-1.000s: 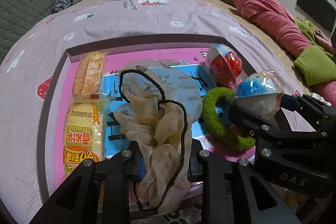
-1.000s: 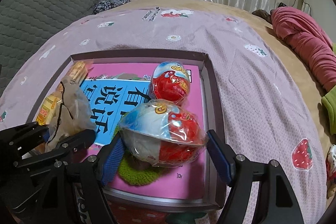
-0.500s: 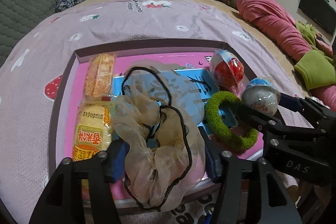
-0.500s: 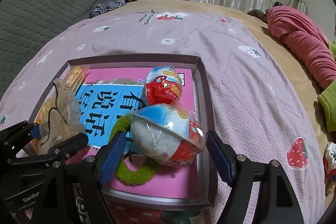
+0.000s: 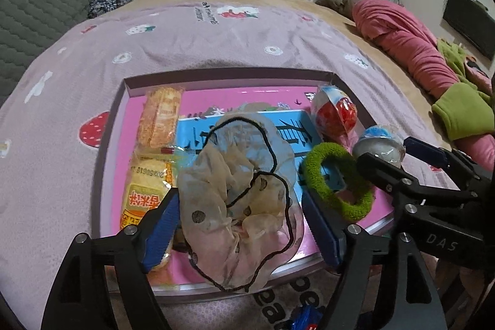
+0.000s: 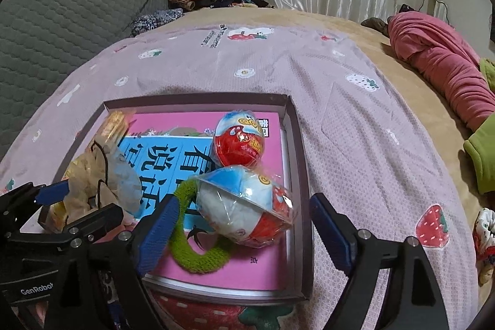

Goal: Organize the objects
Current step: 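Lower the scrunchie onto the book and open the left gripper while the right releases the egg, then withdraw both open tools from the tray toward the biscuit packet and bun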

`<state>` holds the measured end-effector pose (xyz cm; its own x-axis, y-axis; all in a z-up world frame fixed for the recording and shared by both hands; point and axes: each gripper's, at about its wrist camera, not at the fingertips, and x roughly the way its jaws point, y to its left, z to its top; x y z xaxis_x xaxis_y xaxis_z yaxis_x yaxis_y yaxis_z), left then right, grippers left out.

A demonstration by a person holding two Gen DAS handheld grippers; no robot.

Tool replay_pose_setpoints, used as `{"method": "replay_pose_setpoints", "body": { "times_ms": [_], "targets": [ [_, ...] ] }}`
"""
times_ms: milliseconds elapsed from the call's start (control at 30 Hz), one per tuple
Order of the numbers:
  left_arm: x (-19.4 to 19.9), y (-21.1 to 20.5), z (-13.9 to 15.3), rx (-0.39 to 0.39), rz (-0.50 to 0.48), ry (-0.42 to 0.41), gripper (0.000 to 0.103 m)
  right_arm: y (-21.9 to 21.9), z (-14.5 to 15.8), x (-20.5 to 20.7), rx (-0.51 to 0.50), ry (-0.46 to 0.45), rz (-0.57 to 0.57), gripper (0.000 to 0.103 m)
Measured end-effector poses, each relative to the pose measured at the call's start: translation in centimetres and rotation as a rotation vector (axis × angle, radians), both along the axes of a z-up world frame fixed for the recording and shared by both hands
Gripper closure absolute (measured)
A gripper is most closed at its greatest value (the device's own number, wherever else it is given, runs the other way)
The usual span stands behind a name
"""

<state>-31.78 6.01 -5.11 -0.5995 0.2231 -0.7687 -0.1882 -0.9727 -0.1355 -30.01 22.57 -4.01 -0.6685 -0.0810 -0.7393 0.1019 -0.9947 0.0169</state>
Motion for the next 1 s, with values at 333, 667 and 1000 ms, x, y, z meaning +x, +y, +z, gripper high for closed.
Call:
{"method": "replay_pose_setpoints", "body": {
  "times_ms": [333, 667, 1000],
  "targets": [
    [0.5, -1.9, 1.7, 0.053, 0.042, 0.020, 0.014, -0.2, 1.2, 0.7, -0.005, 0.035, -0.002, 0.013],
    [2.0, -3.2, 4.4, 0.064, 0.074, 0.088, 0.000, -0.5, 3.6, 2.2, -0.001, 0.097, 0.000, 0.010],
    [4.2, -4.5, 7.4, 0.043, 0.123, 0.163, 0.000, -1.6, 6.5, 4.6, 0.009, 0.175, 0.012, 0.004]
  ]
}}
